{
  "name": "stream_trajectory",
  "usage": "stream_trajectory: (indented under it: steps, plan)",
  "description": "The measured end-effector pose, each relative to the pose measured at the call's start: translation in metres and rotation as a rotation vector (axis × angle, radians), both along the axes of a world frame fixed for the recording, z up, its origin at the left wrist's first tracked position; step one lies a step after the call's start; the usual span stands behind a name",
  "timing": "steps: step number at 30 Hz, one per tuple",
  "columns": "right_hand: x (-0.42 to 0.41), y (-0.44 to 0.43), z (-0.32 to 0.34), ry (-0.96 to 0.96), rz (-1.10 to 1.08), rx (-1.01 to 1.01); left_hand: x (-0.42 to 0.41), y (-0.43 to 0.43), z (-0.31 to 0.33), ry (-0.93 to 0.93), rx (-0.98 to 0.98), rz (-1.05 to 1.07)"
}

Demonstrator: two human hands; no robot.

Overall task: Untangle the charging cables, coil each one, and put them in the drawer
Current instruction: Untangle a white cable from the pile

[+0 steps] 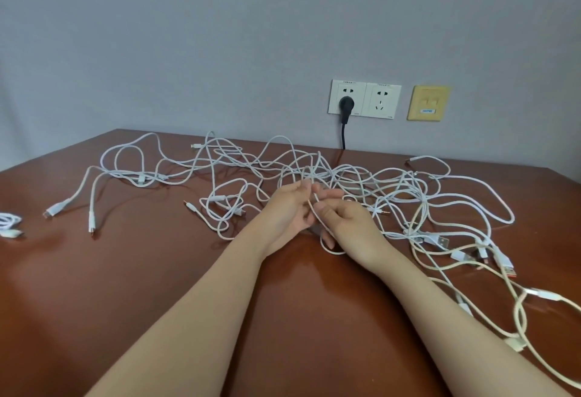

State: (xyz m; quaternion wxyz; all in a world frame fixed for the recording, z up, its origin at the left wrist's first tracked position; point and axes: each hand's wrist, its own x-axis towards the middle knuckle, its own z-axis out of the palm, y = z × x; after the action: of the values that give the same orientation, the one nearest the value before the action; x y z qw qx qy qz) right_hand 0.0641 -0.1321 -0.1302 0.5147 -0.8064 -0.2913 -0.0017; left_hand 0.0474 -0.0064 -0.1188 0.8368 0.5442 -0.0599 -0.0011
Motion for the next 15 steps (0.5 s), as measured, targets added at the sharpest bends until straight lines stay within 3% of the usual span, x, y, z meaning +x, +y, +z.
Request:
stream_trajectory:
  steps: [4,8,12,15]
  plan:
    - [-0.0012,0.0016,-0.0006,-0.002,-0.025,-0.035,0.0004,0.0107,0.0031,0.010,-0.213,0.063]
    - [-0.0006,0.0009,0.0013,0.054,-0.020,0.018,-0.0011,0.0077,0.0035,0.022,-0.166,0.044]
    - [0.0001,0.0037,0.0023,0.078,-0.061,0.038,-0.0024,0.0099,0.0050,-0.008,-0.284,-0.004]
    - [0.0006,0.0035,0.0047,0.117,-0.068,0.053,-0.0057,0.0099,0.0067,-0.002,-0.268,-0.086]
